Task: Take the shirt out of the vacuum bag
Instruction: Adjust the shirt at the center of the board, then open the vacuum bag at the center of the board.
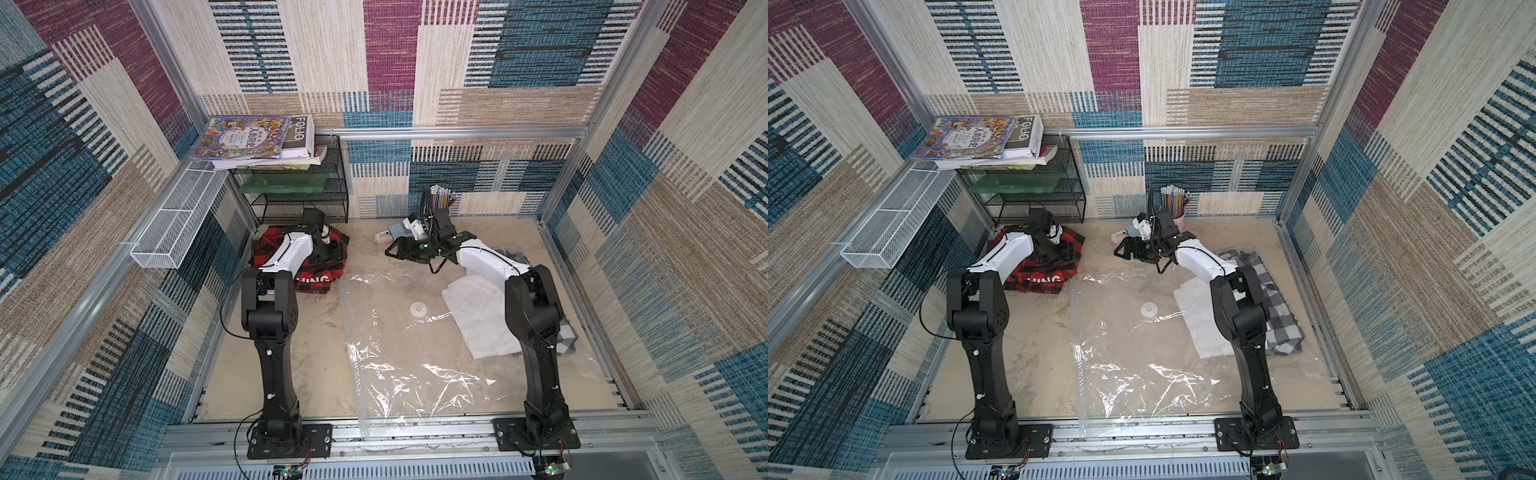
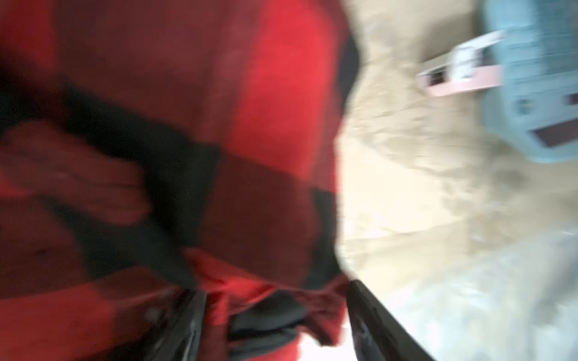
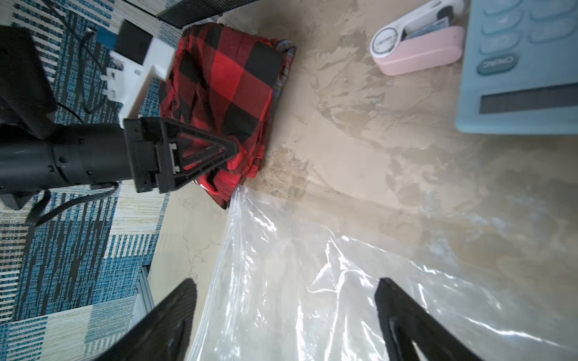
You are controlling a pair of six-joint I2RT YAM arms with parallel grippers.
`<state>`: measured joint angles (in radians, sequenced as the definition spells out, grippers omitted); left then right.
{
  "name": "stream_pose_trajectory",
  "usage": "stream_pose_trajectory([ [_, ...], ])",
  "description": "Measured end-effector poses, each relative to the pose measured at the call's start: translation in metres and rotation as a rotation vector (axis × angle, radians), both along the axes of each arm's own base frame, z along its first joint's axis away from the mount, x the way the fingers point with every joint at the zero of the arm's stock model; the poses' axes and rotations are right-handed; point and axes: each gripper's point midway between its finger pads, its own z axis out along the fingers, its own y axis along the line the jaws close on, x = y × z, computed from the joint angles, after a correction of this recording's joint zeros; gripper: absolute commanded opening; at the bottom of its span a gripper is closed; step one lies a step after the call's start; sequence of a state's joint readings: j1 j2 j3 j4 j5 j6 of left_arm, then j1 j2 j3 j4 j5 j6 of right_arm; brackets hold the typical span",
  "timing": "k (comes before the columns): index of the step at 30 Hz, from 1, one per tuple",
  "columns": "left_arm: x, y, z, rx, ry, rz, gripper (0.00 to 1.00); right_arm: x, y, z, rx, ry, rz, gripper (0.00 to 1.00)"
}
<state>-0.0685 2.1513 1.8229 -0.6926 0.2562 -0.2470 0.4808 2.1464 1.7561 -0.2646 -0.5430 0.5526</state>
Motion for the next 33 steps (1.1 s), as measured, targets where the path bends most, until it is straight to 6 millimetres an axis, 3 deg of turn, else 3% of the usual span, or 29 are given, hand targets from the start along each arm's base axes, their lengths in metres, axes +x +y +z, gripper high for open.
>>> stream_pose_trajectory([
  [3,0.002,-0.016,0.024,-0.057,-0.054,-0.032,0.73,-0.004,-0.004,0.002,-0.009,-0.005,-0.005,0.91],
  [9,-0.011,-0.015,0.08,-0.109,-0.148,-0.041,0.74,-0.014,-0.012,0.015,-0.02,-0.033,-0.01,0.91],
  [12,-0.032,-0.01,0.109,-0.128,-0.195,-0.038,0.75,-0.023,-0.02,0.022,-0.032,-0.04,-0.017,0.91],
  [15,-0.061,-0.007,0.123,-0.154,-0.209,-0.013,0.74,-0.037,-0.026,0.026,-0.071,-0.037,-0.024,0.91],
  [19,-0.118,-0.021,0.106,-0.214,-0.118,0.012,0.74,-0.079,-0.009,0.026,-0.138,-0.027,0.027,0.91],
  [22,-0.173,-0.028,0.08,-0.248,-0.012,0.054,0.65,-0.117,0.001,0.016,-0.198,0.005,0.069,0.91],
  [25,-0.218,-0.022,0.057,-0.256,0.087,0.128,0.55,-0.139,-0.001,0.011,-0.233,0.029,0.066,0.91],
  [29,-0.256,-0.017,0.042,-0.25,0.151,0.19,0.32,-0.151,0.005,0.013,-0.246,0.03,0.077,0.91],
  [33,-0.279,-0.021,0.013,-0.209,0.256,0.219,0.24,-0.16,0.012,0.016,-0.246,0.026,0.1,0.91],
])
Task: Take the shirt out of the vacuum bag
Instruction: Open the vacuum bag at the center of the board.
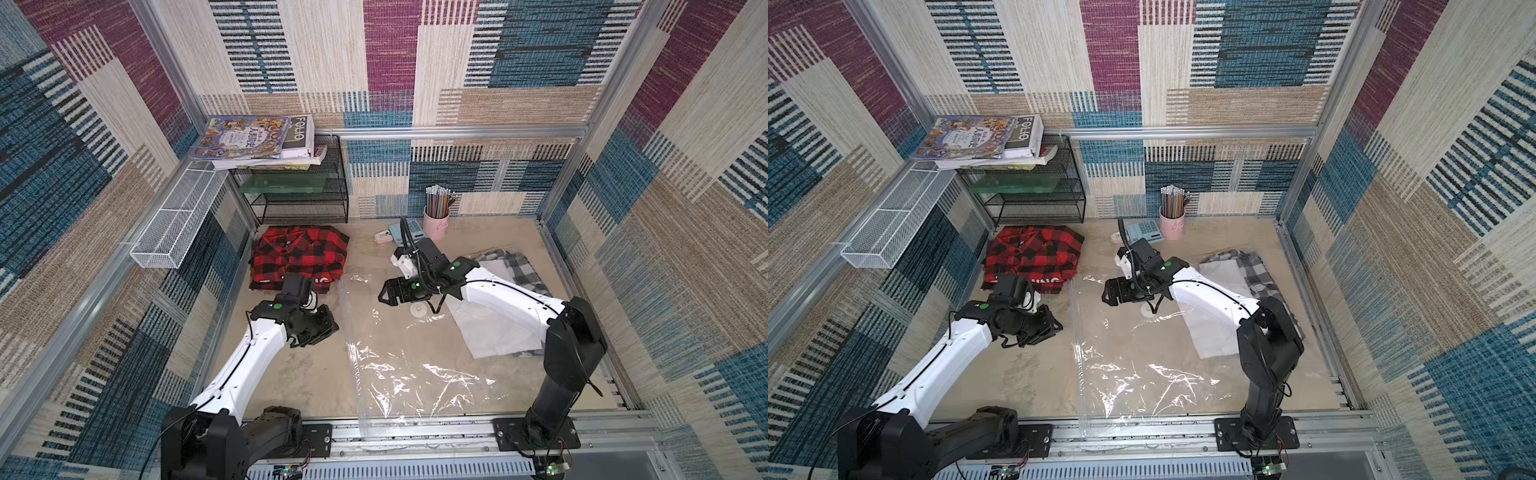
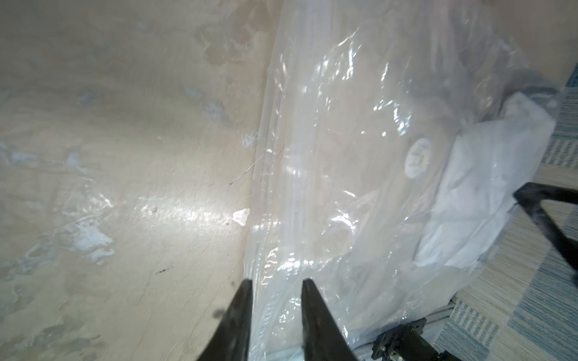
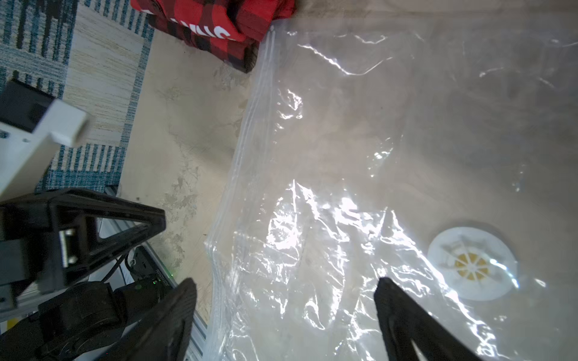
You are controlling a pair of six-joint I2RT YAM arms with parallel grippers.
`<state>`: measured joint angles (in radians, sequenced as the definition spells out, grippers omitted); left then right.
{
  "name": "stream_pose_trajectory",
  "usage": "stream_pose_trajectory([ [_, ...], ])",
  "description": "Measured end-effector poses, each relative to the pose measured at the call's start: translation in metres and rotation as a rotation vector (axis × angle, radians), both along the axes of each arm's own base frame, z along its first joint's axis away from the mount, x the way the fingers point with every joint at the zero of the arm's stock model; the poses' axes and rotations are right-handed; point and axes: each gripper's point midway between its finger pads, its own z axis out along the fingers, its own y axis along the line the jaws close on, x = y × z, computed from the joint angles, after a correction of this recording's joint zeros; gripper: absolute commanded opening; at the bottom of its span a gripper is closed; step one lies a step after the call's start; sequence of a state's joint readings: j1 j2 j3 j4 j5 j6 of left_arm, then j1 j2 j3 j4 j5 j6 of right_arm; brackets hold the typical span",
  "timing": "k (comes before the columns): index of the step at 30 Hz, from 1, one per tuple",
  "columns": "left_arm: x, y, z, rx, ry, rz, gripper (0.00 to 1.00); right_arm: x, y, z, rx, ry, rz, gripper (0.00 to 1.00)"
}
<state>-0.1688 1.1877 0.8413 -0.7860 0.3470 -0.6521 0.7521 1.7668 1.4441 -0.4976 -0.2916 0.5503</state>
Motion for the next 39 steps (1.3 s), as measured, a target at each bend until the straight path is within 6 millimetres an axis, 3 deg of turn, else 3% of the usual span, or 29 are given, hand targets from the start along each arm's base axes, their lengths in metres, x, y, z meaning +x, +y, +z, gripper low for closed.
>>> stream_pose_trajectory([
  [4,-0.007,-0.007,-0.035,0.03,0.097,-0.015,0.23,0.004,-0.003,0.003,-0.003,-0.008,-0.015,0.91],
  [8,-0.003,-0.016,-0.054,0.039,0.121,-0.025,0.24,0.006,-0.005,0.005,-0.002,-0.016,-0.019,0.91],
  [13,0.012,-0.039,-0.073,0.011,0.113,-0.061,0.38,0.008,-0.014,-0.003,-0.016,-0.002,-0.037,0.91],
  [18,0.056,-0.074,-0.064,-0.043,0.025,-0.103,0.52,0.013,-0.027,-0.011,-0.012,0.016,-0.061,0.91],
  [22,0.099,-0.108,-0.054,-0.085,-0.043,-0.161,0.55,0.023,-0.042,-0.018,-0.004,0.036,-0.099,0.92],
  [27,0.131,-0.135,-0.04,-0.134,-0.114,-0.226,0.56,0.027,-0.029,0.001,0.063,0.008,-0.065,0.92],
  [30,0.13,-0.141,-0.036,-0.158,-0.125,-0.251,0.56,0.018,-0.02,0.007,0.08,0.002,-0.033,0.92],
  [35,0.114,-0.142,-0.038,-0.19,-0.11,-0.272,0.56,-0.017,0.007,0.029,0.115,-0.023,0.059,0.92],
  [39,0.104,-0.143,-0.041,-0.21,-0.105,-0.286,0.56,-0.029,0.007,0.015,0.05,0.002,0.04,0.91],
])
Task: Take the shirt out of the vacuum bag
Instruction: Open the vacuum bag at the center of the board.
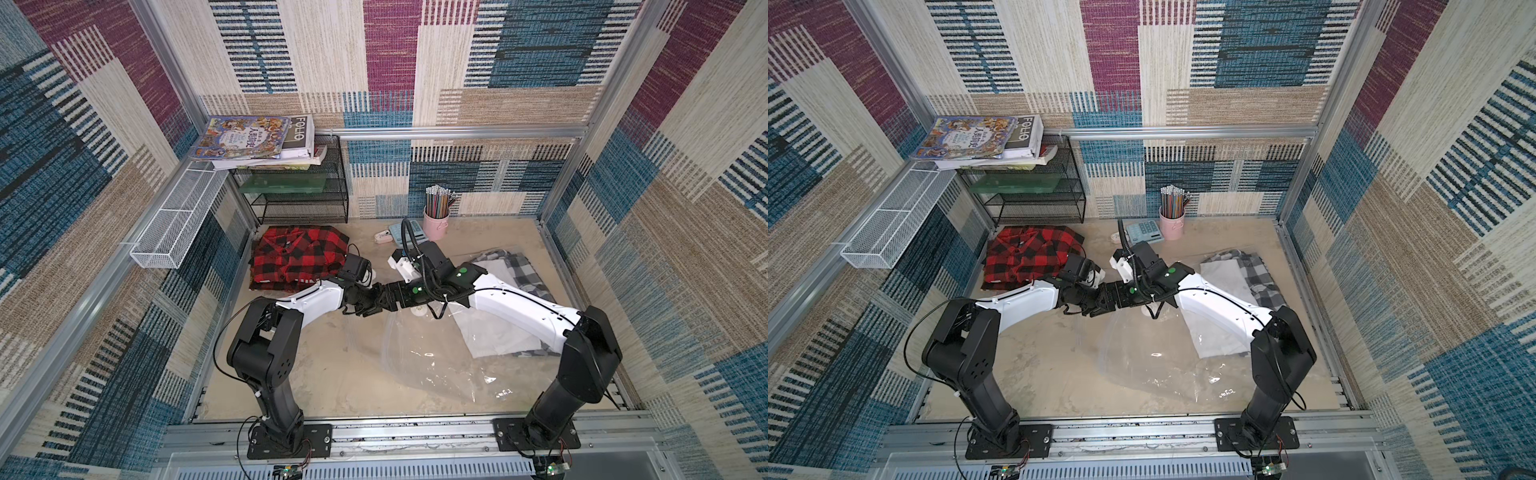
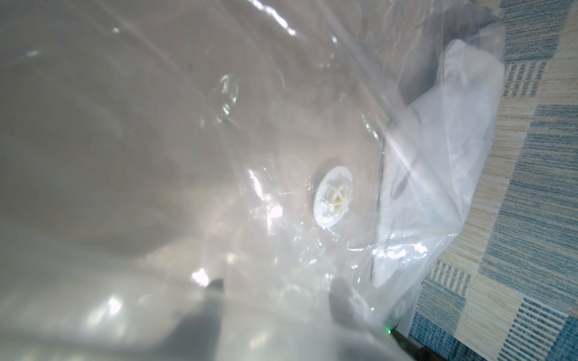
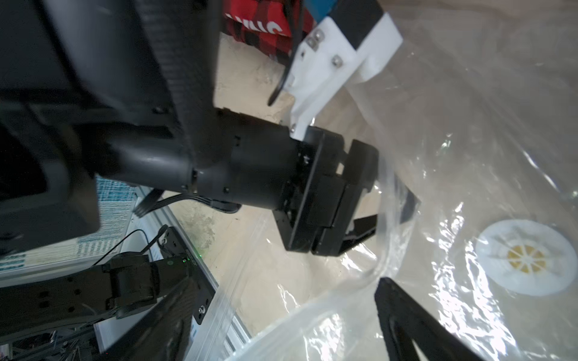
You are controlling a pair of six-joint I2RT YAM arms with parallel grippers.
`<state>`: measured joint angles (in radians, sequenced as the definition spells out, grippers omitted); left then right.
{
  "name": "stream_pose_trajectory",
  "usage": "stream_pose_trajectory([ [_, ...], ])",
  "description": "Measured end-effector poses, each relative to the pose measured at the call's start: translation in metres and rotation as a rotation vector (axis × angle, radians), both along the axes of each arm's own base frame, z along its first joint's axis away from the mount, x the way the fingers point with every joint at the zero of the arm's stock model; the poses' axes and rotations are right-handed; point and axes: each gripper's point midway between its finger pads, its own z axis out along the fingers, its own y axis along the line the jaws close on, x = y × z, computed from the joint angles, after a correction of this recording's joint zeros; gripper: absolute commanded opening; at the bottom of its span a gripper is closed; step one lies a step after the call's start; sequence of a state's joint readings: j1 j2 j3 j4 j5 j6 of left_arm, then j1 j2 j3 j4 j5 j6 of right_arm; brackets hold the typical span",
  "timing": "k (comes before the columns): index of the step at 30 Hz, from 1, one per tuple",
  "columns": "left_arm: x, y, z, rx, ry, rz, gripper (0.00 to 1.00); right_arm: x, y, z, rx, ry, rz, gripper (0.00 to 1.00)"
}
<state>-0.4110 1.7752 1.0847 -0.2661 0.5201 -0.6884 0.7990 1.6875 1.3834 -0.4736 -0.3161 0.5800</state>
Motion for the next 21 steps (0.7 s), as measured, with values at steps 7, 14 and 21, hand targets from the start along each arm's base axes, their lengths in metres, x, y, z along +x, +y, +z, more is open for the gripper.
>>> stream_pose_trajectory([
  [7,-0.003,-0.008,0.004,-0.028,-0.013,-0.022,0.56,0.007,0.001,-0.028,-0.133,0.017,-0.04,0.9],
  [14,-0.005,-0.012,0.008,-0.055,-0.02,-0.039,0.55,0.006,0.01,-0.04,-0.243,-0.016,-0.031,0.88],
  [21,-0.006,-0.017,0.012,-0.081,-0.025,-0.067,0.53,0.002,-0.005,-0.056,-0.372,-0.045,-0.068,0.82],
])
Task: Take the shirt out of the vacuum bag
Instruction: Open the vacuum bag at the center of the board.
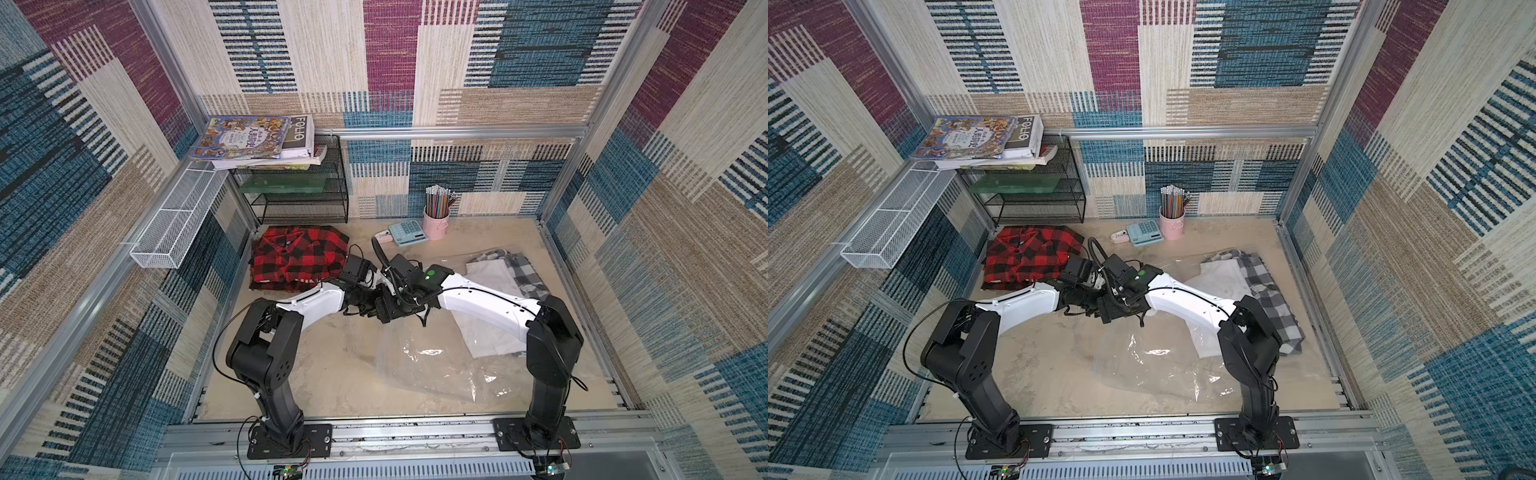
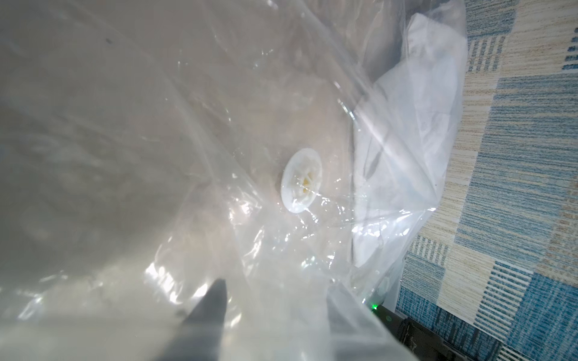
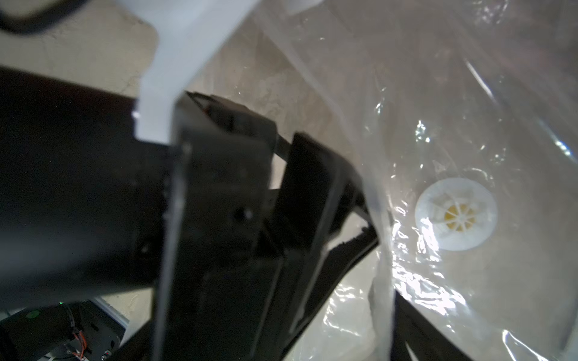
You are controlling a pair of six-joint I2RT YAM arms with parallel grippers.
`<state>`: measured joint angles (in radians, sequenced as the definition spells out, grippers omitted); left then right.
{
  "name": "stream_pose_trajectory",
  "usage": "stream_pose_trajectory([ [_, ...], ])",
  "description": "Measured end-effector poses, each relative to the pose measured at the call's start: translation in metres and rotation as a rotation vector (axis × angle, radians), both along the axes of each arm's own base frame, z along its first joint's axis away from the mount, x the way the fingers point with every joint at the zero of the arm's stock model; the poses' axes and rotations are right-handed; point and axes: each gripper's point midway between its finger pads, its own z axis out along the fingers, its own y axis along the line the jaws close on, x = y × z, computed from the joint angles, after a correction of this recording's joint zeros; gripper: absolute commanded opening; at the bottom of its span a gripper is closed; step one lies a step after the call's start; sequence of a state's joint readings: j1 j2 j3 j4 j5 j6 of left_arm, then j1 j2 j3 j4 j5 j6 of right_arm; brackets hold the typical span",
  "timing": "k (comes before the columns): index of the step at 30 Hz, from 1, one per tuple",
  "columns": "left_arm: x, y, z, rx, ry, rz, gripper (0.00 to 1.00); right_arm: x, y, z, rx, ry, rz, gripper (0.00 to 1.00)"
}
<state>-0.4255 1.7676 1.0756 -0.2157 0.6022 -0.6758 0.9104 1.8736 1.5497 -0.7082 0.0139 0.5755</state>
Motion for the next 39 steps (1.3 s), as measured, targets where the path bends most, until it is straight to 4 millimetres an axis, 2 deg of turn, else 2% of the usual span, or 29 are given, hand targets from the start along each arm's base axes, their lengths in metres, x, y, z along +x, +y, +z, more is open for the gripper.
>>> stream_pose_trajectory([
  [5,0.001,-0.002,0.002,-0.007,-0.008,-0.009,0.53,0.001,-0.006,-0.002,-0.044,-0.029,-0.031,0.67],
  [9,0.003,-0.002,0.004,-0.008,-0.018,-0.009,0.53,0.001,-0.013,-0.005,-0.068,-0.026,-0.054,0.51],
  [12,0.004,-0.002,0.007,-0.007,-0.029,-0.019,0.52,0.003,-0.019,-0.002,-0.079,-0.031,-0.074,0.29],
  [15,0.002,0.002,0.009,0.0,-0.031,-0.023,0.53,0.009,-0.023,0.005,-0.069,-0.048,-0.101,0.01],
  [21,-0.011,0.015,0.017,0.014,-0.024,-0.013,0.59,0.018,-0.026,0.017,-0.038,-0.068,-0.131,0.0],
  [27,-0.024,0.031,0.036,0.019,-0.047,0.038,0.64,0.037,-0.028,0.047,0.025,-0.118,-0.176,0.0],
  [30,-0.02,0.037,0.04,0.026,-0.064,0.063,0.66,0.049,-0.026,0.066,0.064,-0.148,-0.194,0.0],
  [34,-0.005,0.033,0.034,0.026,-0.047,0.073,0.66,0.065,-0.014,0.1,0.134,-0.202,-0.198,0.0],
  [36,0.001,0.028,0.029,0.012,-0.031,0.065,0.66,0.068,-0.006,0.11,0.159,-0.212,-0.186,0.0],
  [39,0.011,0.018,0.025,-0.015,-0.025,0.049,0.68,0.062,0.006,0.113,0.182,-0.2,-0.153,0.0],
])
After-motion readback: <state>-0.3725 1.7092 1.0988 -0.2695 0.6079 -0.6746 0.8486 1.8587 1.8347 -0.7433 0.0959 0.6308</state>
